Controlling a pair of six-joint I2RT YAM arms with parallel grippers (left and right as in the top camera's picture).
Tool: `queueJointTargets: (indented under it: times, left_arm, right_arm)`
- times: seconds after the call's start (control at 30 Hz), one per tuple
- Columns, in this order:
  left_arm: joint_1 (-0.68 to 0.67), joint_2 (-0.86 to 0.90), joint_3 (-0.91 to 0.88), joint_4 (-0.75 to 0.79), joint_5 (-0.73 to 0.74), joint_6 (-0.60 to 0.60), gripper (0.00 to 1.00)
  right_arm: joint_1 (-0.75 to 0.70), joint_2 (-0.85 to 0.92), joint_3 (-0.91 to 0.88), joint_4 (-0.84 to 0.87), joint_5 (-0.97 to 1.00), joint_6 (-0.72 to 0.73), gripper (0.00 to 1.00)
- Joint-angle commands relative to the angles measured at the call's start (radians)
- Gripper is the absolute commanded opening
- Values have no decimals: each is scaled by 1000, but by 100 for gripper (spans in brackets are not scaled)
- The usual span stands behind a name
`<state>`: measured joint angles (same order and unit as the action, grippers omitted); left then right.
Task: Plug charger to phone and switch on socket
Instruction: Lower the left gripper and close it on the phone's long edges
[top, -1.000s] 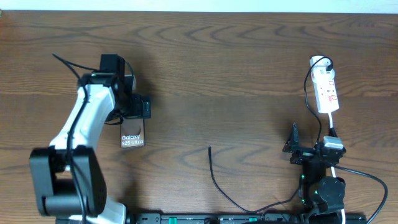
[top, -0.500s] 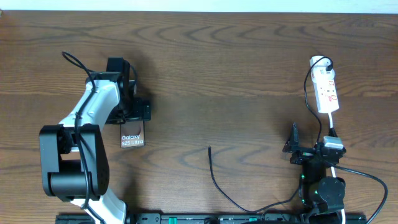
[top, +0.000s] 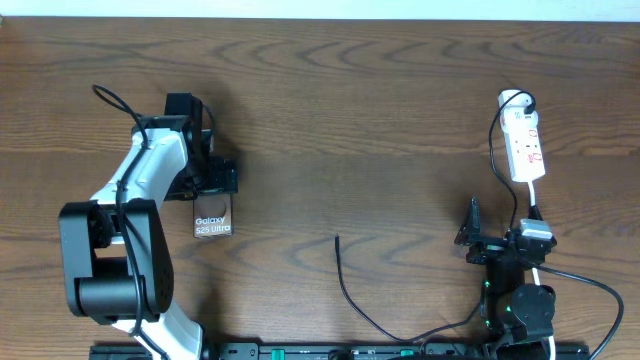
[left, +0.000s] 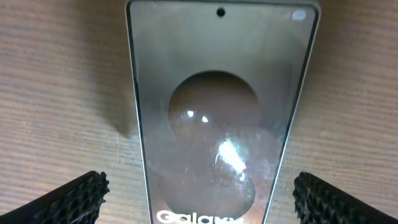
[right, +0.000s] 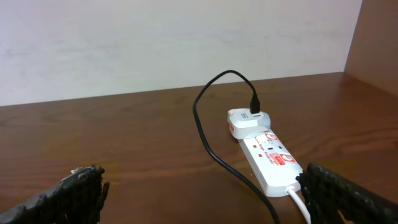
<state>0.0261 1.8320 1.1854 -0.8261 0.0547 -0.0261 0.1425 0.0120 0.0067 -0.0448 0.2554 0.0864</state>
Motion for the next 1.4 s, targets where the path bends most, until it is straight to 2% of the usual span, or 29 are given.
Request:
queueJointTargets:
  times: [0.0, 1.07, 1.37]
  left_arm:
    - [3, 5, -13, -8, 8, -4, 98]
    - [1, 7, -114, 115, 17, 29, 98]
    - [1, 7, -136, 148, 69, 30, 98]
  right_arm:
    - [-5, -5, -1, -5, 4, -13, 99]
    - [-5, -5, -1, -5, 4, -13, 99]
    - [-5, -5, -1, -5, 4, -13, 99]
